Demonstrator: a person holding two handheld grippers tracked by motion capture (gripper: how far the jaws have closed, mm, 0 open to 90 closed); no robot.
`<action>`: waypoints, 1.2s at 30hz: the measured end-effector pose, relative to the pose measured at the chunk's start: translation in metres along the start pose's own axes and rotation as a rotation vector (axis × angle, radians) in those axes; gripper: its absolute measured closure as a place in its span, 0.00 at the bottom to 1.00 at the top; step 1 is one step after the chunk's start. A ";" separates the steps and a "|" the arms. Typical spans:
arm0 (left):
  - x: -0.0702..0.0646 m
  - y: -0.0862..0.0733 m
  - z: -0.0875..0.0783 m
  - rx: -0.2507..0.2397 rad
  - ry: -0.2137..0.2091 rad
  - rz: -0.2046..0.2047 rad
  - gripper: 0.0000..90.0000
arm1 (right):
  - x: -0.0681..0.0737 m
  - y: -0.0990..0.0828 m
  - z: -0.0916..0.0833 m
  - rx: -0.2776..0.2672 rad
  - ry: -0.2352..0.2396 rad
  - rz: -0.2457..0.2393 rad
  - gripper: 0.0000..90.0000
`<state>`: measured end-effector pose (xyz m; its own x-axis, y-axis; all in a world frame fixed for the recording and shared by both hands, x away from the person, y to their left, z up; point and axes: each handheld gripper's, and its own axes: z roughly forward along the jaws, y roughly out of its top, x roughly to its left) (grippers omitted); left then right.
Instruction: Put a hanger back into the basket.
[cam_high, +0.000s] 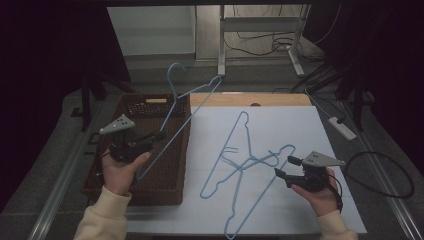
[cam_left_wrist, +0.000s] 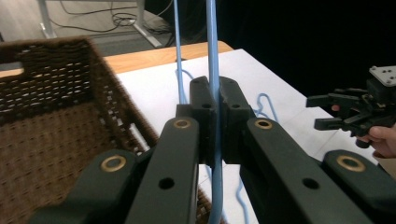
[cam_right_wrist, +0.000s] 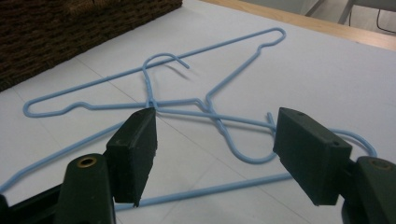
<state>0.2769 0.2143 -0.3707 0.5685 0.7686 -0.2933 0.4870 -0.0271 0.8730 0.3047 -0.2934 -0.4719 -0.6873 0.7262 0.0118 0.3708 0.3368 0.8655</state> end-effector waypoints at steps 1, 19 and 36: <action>0.004 -0.001 -0.003 -0.004 0.000 -0.006 0.95 | -0.001 -0.001 0.000 0.000 -0.005 0.003 0.34; 0.049 -0.013 -0.034 0.012 0.075 -0.021 0.95 | -0.010 -0.011 -0.001 0.027 -0.037 0.023 0.34; 0.093 -0.024 -0.042 0.073 0.105 0.001 0.95 | -0.009 -0.012 0.003 0.040 -0.033 0.020 0.34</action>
<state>0.2897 0.3131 -0.4023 0.4985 0.8309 -0.2470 0.5357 -0.0712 0.8414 0.3080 -0.3021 -0.4834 -0.6590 0.7521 0.0124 0.4098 0.3451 0.8444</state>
